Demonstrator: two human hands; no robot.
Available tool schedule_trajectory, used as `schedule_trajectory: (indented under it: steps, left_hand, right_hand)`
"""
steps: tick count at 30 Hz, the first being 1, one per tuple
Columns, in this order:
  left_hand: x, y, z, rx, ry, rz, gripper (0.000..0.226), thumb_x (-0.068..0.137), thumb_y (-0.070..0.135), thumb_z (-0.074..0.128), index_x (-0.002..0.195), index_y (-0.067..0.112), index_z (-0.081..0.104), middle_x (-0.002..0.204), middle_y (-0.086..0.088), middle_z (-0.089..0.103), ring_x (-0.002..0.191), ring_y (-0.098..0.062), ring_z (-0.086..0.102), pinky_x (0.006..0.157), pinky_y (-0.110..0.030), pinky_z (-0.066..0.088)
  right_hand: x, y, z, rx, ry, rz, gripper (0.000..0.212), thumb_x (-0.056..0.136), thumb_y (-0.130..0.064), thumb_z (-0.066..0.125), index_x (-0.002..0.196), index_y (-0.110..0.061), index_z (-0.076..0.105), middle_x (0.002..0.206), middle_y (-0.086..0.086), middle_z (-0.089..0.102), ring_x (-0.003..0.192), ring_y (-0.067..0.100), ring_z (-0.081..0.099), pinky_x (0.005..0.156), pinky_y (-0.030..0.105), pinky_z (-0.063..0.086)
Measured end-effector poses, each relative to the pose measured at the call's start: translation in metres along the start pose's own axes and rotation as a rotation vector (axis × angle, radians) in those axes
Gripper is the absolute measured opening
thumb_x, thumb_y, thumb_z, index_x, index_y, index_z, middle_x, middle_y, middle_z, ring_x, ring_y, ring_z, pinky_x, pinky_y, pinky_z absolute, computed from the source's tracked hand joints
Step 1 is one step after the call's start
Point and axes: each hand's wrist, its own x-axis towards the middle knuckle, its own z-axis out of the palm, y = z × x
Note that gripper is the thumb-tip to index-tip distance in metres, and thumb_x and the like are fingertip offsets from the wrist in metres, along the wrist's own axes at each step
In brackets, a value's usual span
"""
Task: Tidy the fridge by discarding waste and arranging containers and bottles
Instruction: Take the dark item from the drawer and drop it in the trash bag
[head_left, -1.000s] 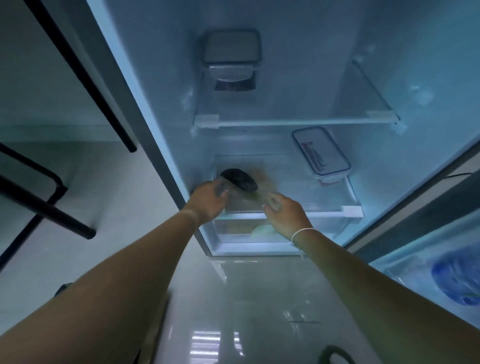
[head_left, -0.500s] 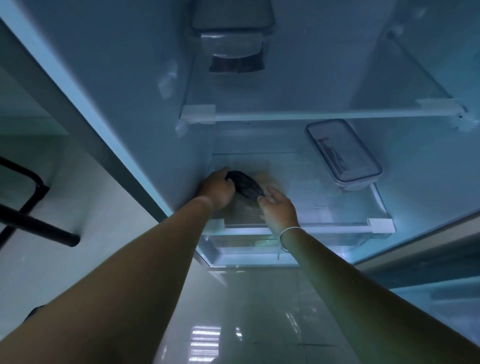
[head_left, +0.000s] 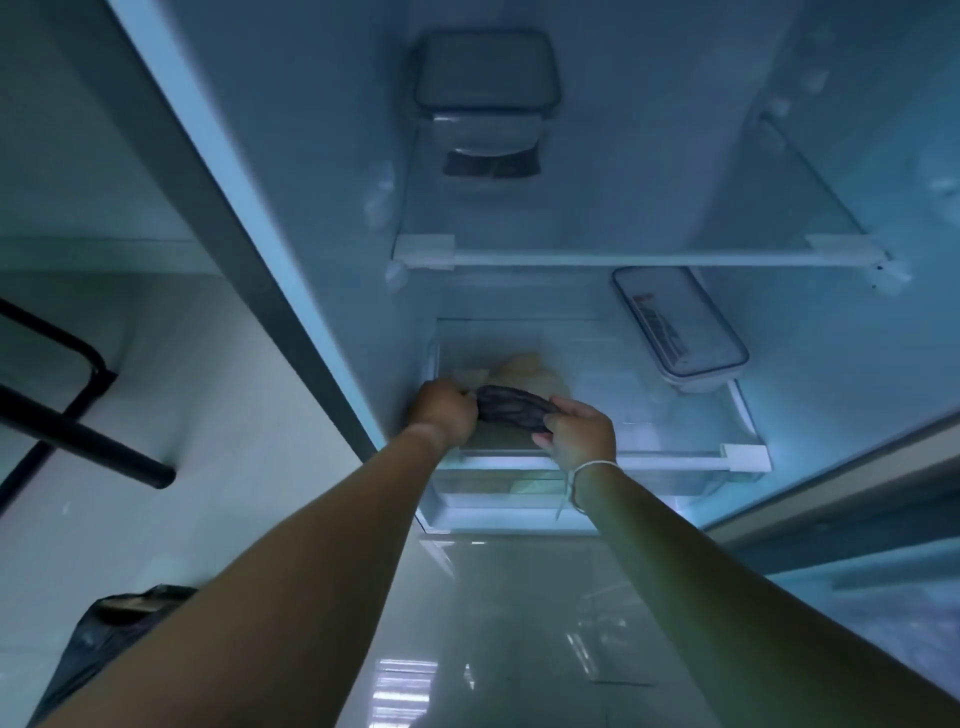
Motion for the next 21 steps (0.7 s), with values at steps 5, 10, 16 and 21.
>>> schedule_trajectory:
  steps: [5, 10, 16, 21]
  left_hand:
    - [-0.048, 0.005, -0.02, -0.18, -0.005, -0.01, 0.028, 0.092, 0.009, 0.045, 0.108, -0.003, 0.065, 0.114, -0.024, 0.066, 0.104, -0.038, 0.063, 0.093, -0.04, 0.052]
    - [-0.111, -0.003, -0.047, -0.411, -0.041, -0.041, 0.023, 0.093, 0.007, 0.043, 0.101, 0.002, 0.063, 0.088, -0.016, 0.058, 0.071, -0.03, 0.057, 0.077, -0.039, 0.054]
    - [-0.179, -0.049, -0.09, -0.529, -0.009, -0.091, 0.011, 0.093, 0.008, 0.045, 0.092, 0.008, 0.056, 0.077, -0.01, 0.055, 0.053, -0.017, 0.049, 0.054, -0.026, 0.048]
    - [-0.22, -0.12, -0.131, -0.59, 0.088, -0.21, 0.012, 0.093, 0.007, 0.044, 0.09, 0.008, 0.056, 0.067, -0.003, 0.053, 0.053, -0.013, 0.048, 0.048, -0.021, 0.046]
  right_hand:
    - [-0.046, -0.014, -0.018, -0.039, -0.007, -0.039, 0.039, 0.086, 0.014, 0.047, 0.122, 0.004, 0.058, 0.126, 0.023, 0.059, 0.109, 0.037, 0.06, 0.095, 0.037, 0.05]
    - [-0.105, -0.023, -0.024, -0.053, -0.041, -0.05, 0.039, 0.087, 0.014, 0.044, 0.123, 0.005, 0.056, 0.129, 0.025, 0.056, 0.114, 0.041, 0.057, 0.085, 0.035, 0.049]
    - [-0.176, -0.008, -0.004, -0.111, -0.146, -0.065, 0.038, 0.088, 0.014, 0.042, 0.122, 0.005, 0.057, 0.129, 0.027, 0.056, 0.09, 0.03, 0.054, 0.059, 0.021, 0.056]
    - [-0.229, 0.029, 0.046, -0.291, -0.269, -0.058, 0.037, 0.086, 0.012, 0.046, 0.119, 0.003, 0.06, 0.114, 0.02, 0.062, 0.087, 0.026, 0.056, 0.074, 0.031, 0.056]
